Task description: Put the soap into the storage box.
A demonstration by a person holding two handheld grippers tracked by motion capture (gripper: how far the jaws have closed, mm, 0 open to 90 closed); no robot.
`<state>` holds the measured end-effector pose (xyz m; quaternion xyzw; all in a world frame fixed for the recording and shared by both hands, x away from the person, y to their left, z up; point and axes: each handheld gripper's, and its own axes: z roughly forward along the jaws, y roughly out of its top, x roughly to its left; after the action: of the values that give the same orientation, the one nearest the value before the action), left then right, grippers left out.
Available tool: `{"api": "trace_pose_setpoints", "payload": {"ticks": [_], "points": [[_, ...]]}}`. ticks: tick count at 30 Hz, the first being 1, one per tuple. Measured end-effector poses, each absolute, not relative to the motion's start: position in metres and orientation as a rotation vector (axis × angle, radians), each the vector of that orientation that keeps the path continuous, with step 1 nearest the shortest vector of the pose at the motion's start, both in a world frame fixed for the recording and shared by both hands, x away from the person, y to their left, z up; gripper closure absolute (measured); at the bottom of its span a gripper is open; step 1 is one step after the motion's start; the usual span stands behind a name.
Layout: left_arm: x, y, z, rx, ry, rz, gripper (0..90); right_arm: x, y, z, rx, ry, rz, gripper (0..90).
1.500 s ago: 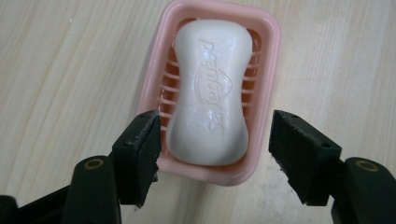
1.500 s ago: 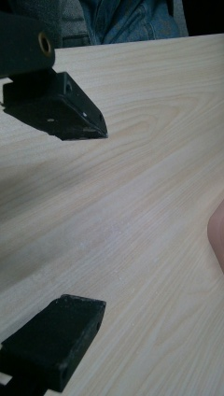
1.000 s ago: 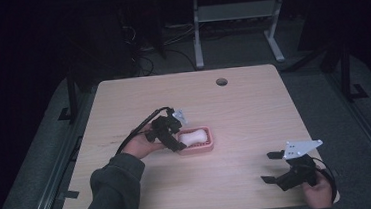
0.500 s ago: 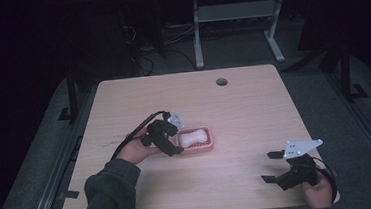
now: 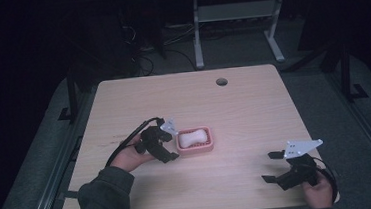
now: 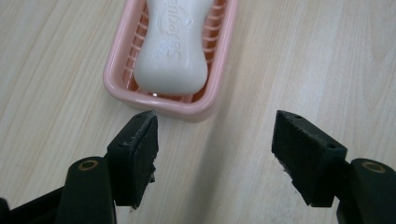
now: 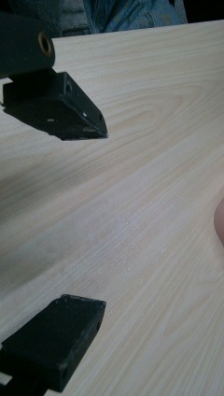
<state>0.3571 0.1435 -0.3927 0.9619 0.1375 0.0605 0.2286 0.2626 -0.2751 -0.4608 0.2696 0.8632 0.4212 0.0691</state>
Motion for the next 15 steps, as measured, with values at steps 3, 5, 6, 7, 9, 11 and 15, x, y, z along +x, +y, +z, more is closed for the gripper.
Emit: {"api": "trace_pose_setpoints", "payload": {"ticks": [3,5,6,7,9,11,15], "points": [[0.355,0.147,-0.395,2.639,0.397,0.16,31.1,0.262,-0.276,-0.461,0.815,2.595,1.267,14.0],[0.354,0.149,-0.395,2.64,0.392,0.166,30.9,0.262,-0.276,-0.461,0.814,2.593,1.267,14.0],[0.354,0.15,-0.395,2.64,0.386,0.169,30.9,0.262,-0.276,-0.461,0.815,2.592,1.267,14.0],[0.353,0.151,-0.396,2.63,0.399,0.165,30.9,0.262,-0.276,-0.461,0.814,2.592,1.266,14.1],[0.351,0.153,-0.397,2.63,0.4,0.168,30.8,0.262,-0.277,-0.461,0.816,2.592,1.266,14.1],[0.35,0.155,-0.398,2.625,0.405,0.166,30.8,0.262,-0.277,-0.461,0.818,2.591,1.265,14.1],[0.347,0.16,-0.399,2.628,0.4,0.18,30.5,0.262,-0.277,-0.461,0.817,2.59,1.263,14.1]]}}
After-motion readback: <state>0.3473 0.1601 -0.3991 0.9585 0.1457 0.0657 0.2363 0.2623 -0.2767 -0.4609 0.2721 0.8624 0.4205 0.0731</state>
